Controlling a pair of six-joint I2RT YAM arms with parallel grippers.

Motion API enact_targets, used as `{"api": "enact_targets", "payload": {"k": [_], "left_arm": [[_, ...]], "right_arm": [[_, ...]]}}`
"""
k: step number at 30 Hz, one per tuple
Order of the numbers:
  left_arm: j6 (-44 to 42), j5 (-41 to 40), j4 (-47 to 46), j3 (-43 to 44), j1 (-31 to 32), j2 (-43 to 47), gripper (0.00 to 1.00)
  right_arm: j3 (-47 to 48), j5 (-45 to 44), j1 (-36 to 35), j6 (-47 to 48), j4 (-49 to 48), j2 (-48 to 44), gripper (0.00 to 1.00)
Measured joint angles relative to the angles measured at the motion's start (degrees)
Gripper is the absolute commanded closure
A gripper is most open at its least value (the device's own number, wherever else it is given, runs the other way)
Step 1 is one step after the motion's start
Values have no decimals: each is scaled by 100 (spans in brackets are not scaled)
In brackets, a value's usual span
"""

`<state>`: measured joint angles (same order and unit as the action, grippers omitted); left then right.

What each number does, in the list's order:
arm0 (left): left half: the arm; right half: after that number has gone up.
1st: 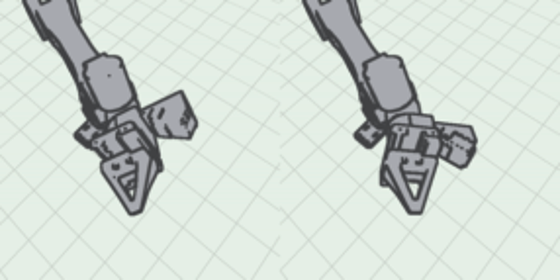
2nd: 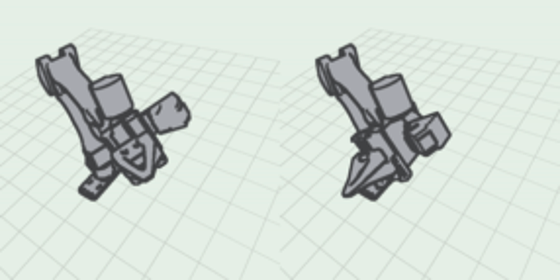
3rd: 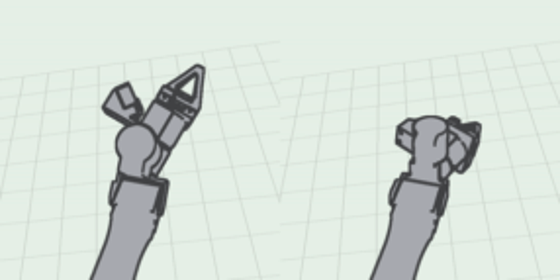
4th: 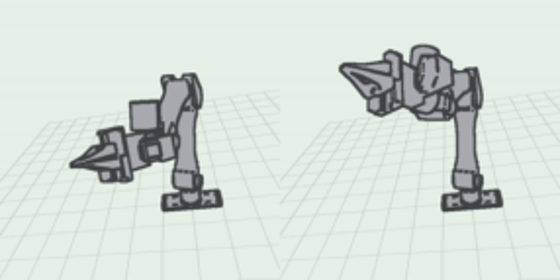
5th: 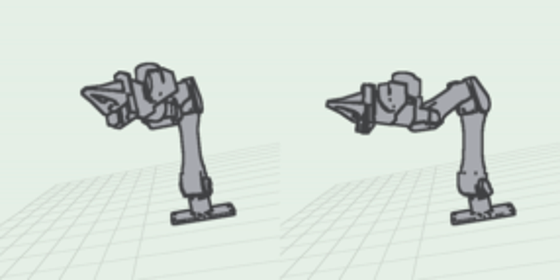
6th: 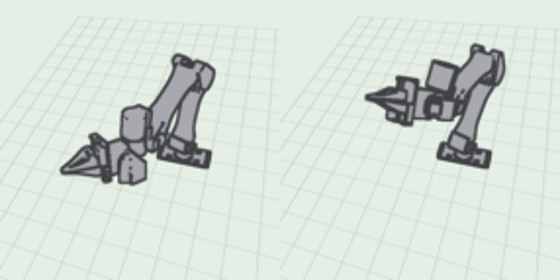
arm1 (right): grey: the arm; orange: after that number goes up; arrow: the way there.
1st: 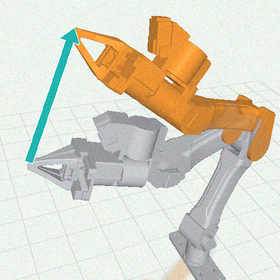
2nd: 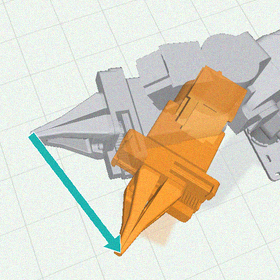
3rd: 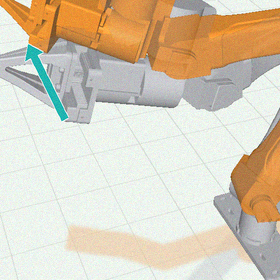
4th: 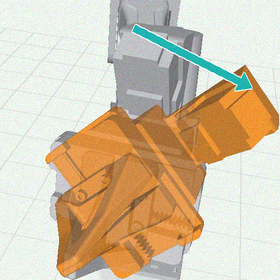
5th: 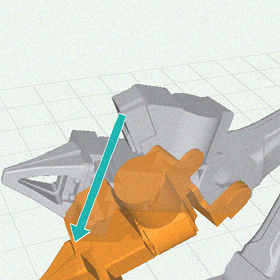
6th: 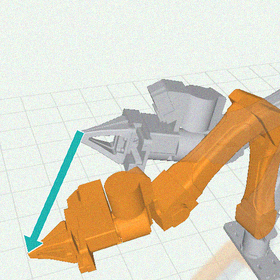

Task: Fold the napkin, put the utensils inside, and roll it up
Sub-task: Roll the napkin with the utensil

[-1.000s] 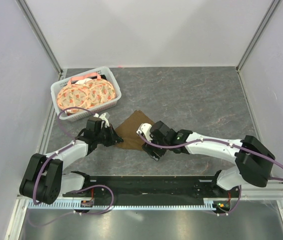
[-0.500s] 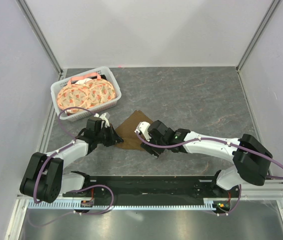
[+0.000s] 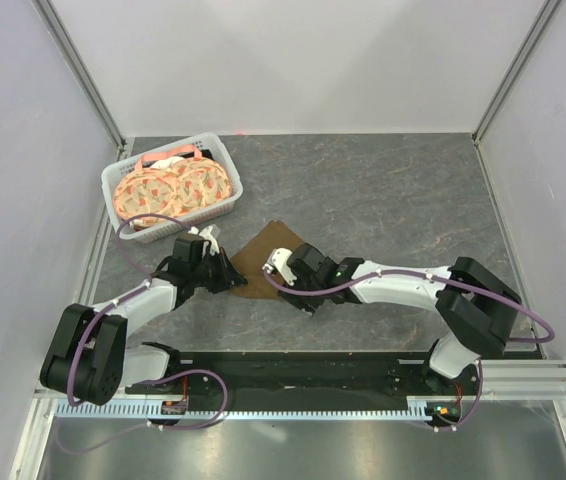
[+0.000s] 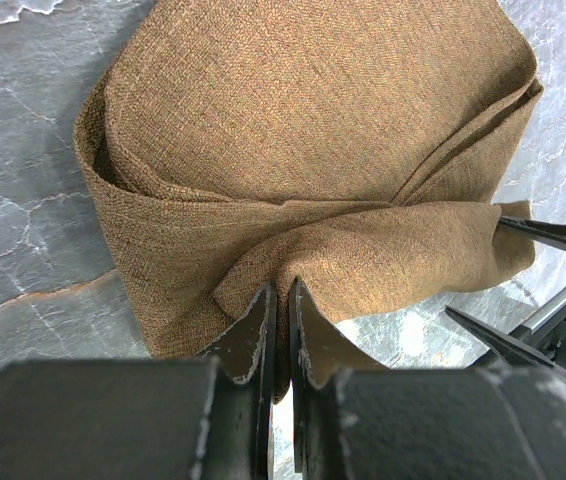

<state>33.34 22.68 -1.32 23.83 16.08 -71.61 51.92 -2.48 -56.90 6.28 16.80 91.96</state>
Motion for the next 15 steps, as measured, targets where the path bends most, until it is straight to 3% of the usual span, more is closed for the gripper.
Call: {"api": "enact_targets", "payload": {"k": [5,8,15], "left_arm": [[0,0,0,0,0,-2,98],[0,0,0,0,0,-2,98],[0,-7,4,17,-22,-2,98]], "right_arm": [[136,-9,20,116,-15,251,57],[302,114,28,131,120,409,65],[675,686,249,173,577,603,74]]}}
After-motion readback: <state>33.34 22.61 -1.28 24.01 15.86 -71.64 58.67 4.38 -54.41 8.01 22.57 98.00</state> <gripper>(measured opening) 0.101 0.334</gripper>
